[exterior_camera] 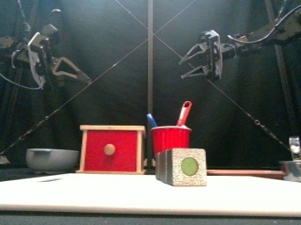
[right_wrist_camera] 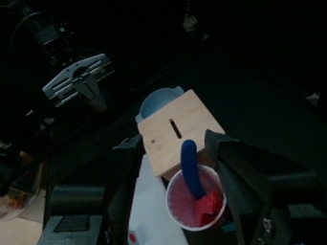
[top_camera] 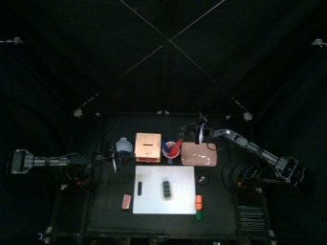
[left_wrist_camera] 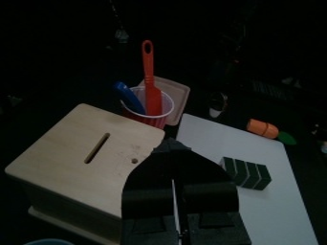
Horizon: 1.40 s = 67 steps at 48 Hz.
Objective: Place sushi on board then cut the sushi with the knife then place the pieces on the plate
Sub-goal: Pick knife at handle with right hand
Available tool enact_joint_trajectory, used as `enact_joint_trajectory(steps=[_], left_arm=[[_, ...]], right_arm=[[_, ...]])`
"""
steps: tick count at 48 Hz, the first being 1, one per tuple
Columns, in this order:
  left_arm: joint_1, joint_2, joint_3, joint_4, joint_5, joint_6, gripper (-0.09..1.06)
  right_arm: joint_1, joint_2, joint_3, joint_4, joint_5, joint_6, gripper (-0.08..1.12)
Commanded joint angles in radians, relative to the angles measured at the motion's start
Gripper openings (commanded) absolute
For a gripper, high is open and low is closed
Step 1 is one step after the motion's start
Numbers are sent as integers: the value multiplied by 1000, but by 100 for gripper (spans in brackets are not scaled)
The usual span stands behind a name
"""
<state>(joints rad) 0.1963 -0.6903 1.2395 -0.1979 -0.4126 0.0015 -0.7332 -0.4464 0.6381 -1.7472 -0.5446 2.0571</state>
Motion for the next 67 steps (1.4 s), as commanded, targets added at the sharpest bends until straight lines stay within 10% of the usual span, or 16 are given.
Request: enact_joint_trajectory(steps=[1,45,67], left_arm=[[6,0,-25,-2,-9,0,-2],[23,2,-21,-2,-9,0,-2],[41,2,-20,-2,-5,2,-2]], right_arm=[[-25,5,-80,-40,-38,3,87],[-55,192,-402,-724,-511,620,87],[14,410,-626,-833,-773,692,87]])
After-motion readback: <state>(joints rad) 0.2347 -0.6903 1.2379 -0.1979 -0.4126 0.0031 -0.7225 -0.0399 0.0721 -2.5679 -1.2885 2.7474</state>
